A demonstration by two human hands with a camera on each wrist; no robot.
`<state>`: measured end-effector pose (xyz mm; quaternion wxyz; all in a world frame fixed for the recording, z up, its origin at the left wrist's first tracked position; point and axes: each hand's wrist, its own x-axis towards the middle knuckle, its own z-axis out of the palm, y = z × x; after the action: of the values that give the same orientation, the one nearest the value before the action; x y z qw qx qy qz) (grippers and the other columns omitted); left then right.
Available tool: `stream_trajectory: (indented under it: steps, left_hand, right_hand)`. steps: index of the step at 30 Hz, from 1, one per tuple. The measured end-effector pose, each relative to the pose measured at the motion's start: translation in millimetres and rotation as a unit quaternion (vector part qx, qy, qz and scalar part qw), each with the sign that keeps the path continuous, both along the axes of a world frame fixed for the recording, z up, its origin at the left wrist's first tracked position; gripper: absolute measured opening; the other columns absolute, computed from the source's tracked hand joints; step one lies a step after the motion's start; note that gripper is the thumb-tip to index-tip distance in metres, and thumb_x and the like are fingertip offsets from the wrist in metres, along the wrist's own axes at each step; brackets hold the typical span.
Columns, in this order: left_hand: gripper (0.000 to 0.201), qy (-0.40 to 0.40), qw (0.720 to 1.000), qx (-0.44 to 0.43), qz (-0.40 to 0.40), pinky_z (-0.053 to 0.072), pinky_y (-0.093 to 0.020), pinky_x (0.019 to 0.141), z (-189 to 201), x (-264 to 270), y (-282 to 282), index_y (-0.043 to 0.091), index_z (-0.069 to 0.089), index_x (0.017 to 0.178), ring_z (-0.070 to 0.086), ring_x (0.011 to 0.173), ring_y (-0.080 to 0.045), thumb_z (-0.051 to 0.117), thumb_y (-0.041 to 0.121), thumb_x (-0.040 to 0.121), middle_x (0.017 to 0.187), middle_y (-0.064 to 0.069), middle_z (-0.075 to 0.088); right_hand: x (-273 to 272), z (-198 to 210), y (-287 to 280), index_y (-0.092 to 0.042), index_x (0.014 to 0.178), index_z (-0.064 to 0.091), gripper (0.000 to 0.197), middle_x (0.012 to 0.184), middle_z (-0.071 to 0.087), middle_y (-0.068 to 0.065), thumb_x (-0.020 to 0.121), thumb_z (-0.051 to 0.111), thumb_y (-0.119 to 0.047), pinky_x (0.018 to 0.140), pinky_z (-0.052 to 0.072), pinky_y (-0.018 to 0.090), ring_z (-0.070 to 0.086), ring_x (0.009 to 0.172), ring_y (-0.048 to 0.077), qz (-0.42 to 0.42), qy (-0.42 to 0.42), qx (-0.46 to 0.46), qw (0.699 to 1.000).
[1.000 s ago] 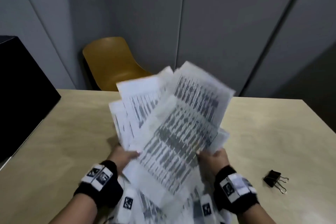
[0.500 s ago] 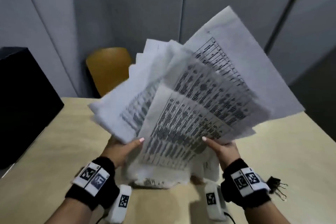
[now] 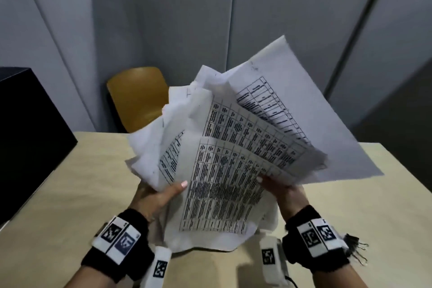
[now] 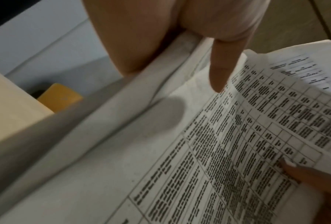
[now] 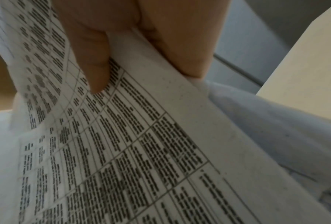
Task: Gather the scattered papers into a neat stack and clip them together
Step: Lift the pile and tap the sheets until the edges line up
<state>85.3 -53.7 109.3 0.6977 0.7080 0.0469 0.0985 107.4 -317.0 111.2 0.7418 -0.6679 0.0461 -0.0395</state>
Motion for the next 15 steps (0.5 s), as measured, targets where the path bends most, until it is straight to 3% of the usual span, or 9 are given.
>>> stream_trajectory:
  steps: [2,4,6,8,10,12,14,15]
  left_hand:
    - [0.03,0.019,0.997,-0.034,0.06,0.046,-0.018,0.081,1,3,0,0.022,0.061,0.095,0.064,0.087,-0.006,0.073,0.005,0.074,0.087,0.019,0.068]
    - [0.041,0.004,0.996,-0.037,0.083,0.039,-0.028,0.097,7,9,6,0.017,0.058,0.114,0.056,0.105,-0.014,0.07,0.008,0.077,0.111,0.008,0.061]
    - [0.051,-0.043,0.996,-0.034,0.077,0.041,-0.037,0.103,16,14,10,0.011,0.055,0.123,0.057,0.115,-0.019,0.071,0.004,0.075,0.124,-0.002,0.06]
    - [0.055,-0.072,0.995,-0.044,0.056,0.049,-0.028,0.096,24,16,13,0.012,0.059,0.117,0.061,0.106,-0.013,0.076,0.001,0.066,0.115,-0.002,0.065]
    - [0.05,-0.071,0.996,-0.03,0.037,0.052,-0.016,0.083,22,13,14,0.014,0.061,0.105,0.063,0.092,-0.006,0.074,0.007,0.057,0.101,0.004,0.067]
    - [0.04,-0.024,0.999,-0.015,0.033,0.052,-0.028,0.086,5,10,14,0.013,0.063,0.094,0.065,0.08,-0.004,0.078,0.008,0.057,0.085,0.009,0.071]
    - [0.032,0.019,0.999,-0.006,0.033,0.048,-0.039,0.091,-15,6,11,0.017,0.065,0.088,0.067,0.069,0.004,0.08,0.006,0.063,0.069,0.019,0.073]
    - [0.027,0.028,0.999,-0.011,0.042,0.049,-0.039,0.09,-21,5,8,0.017,0.065,0.088,0.067,0.066,0.006,0.077,0.002,0.068,0.065,0.022,0.071]
  right_hand:
    - [2,2,3,-0.012,0.105,0.065,0.074,0.073,0.072,-0.024,0.039,0.089,-0.034,0.068,0.051,0.009,0.063,0.068,-0.014,0.003,-0.016,0.016,1.0]
    - [5,13,2,-0.006,0.108,0.063,0.079,0.073,0.072,-0.026,0.036,0.091,-0.022,0.066,0.05,0.005,0.065,0.074,-0.012,-0.005,-0.045,0.028,0.999]
    - [8,25,-1,-0.007,0.103,0.064,0.07,0.076,0.072,-0.025,0.038,0.088,-0.019,0.066,0.049,0.005,0.065,0.077,-0.011,0.002,-0.074,0.014,0.997]
    - [10,32,-4,-0.015,0.089,0.068,0.038,0.073,0.073,-0.021,0.053,0.08,-0.011,0.062,0.049,0.006,0.065,0.073,-0.01,0.002,-0.071,0.001,0.997]
    - [9,25,-7,-0.013,0.084,0.068,0.027,0.066,0.071,-0.021,0.066,0.071,0.008,0.06,0.049,0.006,0.063,0.064,-0.013,-0.014,-0.047,-0.02,0.999]
    - [5,13,-6,-0.003,0.098,0.066,0.028,0.067,0.071,-0.019,0.073,0.067,0.008,0.061,0.048,0.007,0.064,0.064,-0.007,-0.013,0.0,-0.029,0.999]
    - [-1,0,0,0.0,0.115,0.059,0.037,0.092,0.069,-0.005,0.079,0.066,-0.002,0.052,0.04,-0.003,0.059,0.081,0.008,0.002,0.045,-0.034,0.998]
    - [-4,-2,2,0.0,0.118,0.057,0.039,0.106,0.062,0.0,0.081,0.066,-0.008,0.049,0.038,-0.004,0.053,0.09,0.01,0.007,0.052,-0.043,0.998]
